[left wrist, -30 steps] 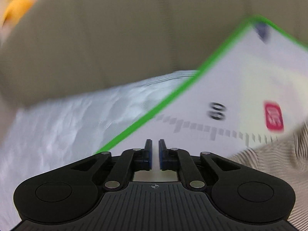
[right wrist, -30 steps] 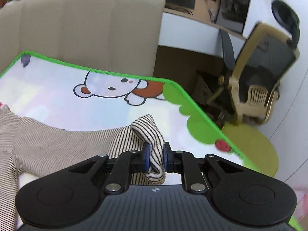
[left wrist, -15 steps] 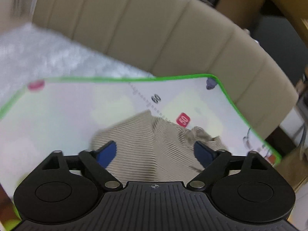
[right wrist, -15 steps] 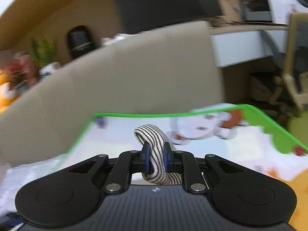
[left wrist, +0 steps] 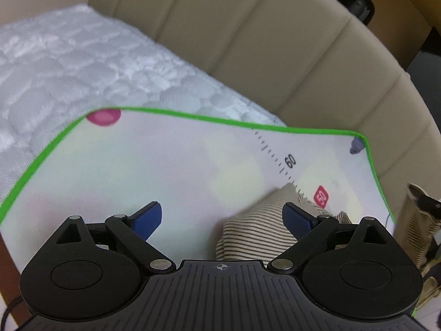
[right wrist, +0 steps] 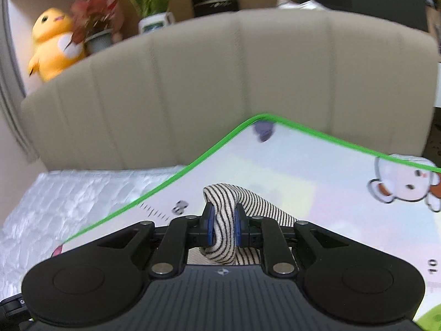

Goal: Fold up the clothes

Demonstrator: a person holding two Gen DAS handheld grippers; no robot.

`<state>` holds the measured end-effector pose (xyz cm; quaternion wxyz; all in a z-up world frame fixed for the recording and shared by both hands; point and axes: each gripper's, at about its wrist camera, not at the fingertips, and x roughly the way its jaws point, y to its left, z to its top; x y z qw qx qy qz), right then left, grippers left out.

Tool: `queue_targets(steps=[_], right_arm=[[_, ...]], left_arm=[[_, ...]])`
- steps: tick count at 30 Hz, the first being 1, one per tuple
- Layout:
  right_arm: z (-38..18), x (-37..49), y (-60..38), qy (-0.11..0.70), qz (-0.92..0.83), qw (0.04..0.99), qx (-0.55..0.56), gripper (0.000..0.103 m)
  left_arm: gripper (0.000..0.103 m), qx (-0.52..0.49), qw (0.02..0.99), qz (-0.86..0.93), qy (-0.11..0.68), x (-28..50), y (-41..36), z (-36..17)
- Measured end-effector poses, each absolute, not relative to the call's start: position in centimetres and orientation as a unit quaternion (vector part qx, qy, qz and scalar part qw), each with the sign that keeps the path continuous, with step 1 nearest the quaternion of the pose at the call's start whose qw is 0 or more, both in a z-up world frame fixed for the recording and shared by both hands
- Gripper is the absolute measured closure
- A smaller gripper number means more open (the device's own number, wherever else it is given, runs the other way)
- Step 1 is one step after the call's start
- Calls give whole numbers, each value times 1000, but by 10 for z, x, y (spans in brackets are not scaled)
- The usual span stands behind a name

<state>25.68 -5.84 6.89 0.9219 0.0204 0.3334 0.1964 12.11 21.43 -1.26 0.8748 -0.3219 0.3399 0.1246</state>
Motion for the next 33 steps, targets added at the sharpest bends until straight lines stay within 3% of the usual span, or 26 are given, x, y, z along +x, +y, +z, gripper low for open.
queue_targets(steps=[4,5,7,16,21,26,33], right_arm=[[67,253,-35,328,215,920,11,84],[68,252,-31,325,220,920,11,78],[72,250,-30,317,229,920,11,73],[50,248,-75,339,173,925,0,74],[7,182,-74,443,263,857,24,74],[-43,137,-77,583,289,738,179,74],[-66,132,-67,615,260,705,240,74]], left_arm=[[5,-341,864,119,352,124,221,-21],[4,-345,861,117,355,125,223,-23],[4,-354,855,114,361,127,226,-27],[1,-369,849,111,362,125,230,-31],[1,-376,846,120,359,125,234,-31],[0,-376,841,127,367,125,232,-35],[0,-368,841,130,376,128,227,-38]])
